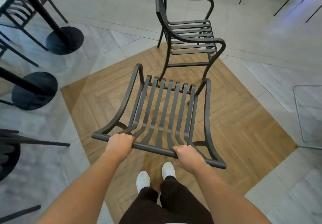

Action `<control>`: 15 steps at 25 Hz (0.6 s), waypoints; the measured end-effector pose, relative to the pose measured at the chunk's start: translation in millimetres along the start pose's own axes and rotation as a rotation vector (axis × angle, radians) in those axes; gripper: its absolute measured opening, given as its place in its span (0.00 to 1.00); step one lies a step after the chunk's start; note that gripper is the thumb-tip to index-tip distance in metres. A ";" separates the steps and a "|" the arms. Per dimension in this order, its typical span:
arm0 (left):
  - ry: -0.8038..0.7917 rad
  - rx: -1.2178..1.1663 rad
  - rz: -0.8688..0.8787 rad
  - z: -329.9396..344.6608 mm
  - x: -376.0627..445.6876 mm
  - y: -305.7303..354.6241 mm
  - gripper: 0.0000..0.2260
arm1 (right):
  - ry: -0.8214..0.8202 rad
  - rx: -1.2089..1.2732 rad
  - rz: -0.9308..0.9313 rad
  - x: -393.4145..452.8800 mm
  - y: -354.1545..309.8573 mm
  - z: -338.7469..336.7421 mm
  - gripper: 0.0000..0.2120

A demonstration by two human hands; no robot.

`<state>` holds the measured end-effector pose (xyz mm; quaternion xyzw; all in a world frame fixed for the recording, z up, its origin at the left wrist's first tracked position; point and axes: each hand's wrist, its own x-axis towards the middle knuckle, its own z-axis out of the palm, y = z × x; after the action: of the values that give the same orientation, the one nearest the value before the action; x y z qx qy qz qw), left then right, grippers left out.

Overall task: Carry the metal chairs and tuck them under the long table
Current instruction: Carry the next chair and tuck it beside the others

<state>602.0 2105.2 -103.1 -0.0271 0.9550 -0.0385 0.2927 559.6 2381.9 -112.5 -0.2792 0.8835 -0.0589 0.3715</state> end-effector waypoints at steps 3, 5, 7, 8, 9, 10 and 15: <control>-0.015 -0.060 -0.090 16.2 -19.0 16.4 0.13 | -0.026 -0.064 -0.084 -0.2 12.2 -3.5 0.10; -0.016 -0.109 -0.159 23.8 -29.8 27.6 0.14 | -0.042 -0.117 -0.148 -0.9 18.3 -7.4 0.10; -0.029 -0.136 -0.202 30.2 -36.7 37.2 0.14 | -0.055 -0.126 -0.187 -1.3 26.5 -6.6 0.09; -0.030 -0.155 -0.241 34.4 -44.6 47.9 0.14 | -0.067 -0.148 -0.216 -2.9 32.2 -6.8 0.10; -0.034 -0.174 -0.280 37.2 -51.8 59.1 0.14 | -0.080 -0.172 -0.249 -5.5 37.5 -8.2 0.10; -0.038 -0.199 -0.315 40.2 -60.1 71.0 0.14 | -0.094 -0.196 -0.281 -8.1 44.2 -8.9 0.10; -0.080 -0.303 -0.439 57.4 -91.0 120.9 0.14 | -0.166 -0.319 -0.395 -8.7 67.3 -17.4 0.13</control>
<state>706.0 2229.0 -110.6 -0.2788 0.9088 0.0436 0.3074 522.3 2441.1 -115.5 -0.5050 0.7766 0.0329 0.3752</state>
